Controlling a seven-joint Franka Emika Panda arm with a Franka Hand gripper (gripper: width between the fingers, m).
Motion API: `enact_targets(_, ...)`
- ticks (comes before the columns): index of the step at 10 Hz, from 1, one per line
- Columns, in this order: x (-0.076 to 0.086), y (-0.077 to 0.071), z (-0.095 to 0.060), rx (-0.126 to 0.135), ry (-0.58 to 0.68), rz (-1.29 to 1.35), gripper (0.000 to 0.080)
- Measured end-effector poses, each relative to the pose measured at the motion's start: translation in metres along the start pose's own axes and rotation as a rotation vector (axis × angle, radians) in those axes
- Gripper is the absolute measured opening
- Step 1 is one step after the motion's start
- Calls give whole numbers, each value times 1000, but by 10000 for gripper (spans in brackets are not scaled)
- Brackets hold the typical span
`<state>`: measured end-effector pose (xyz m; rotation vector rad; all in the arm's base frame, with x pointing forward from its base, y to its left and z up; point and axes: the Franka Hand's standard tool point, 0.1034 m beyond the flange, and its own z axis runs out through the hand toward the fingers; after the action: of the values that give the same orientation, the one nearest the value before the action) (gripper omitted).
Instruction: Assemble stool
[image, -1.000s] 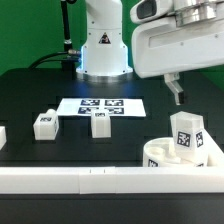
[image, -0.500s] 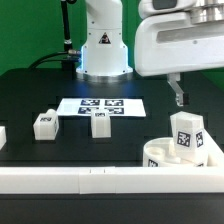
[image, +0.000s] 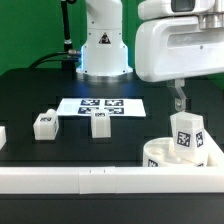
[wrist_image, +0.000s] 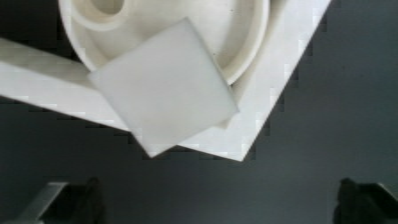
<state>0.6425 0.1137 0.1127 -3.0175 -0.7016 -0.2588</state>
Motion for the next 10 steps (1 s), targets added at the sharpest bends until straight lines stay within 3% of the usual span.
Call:
enact_targets(1, -3, 2, 1, 1, -13, -22, 649)
enact_targets(3, -25, 10, 15, 22, -126, -42, 649)
enact_targets(4, -28, 13, 23, 19, -133, -43, 649)
enact_targets(6, -26, 7, 30, -1, -94, -41, 649)
enact_targets(10, -19, 1, 33, -9, -66, -45, 649)
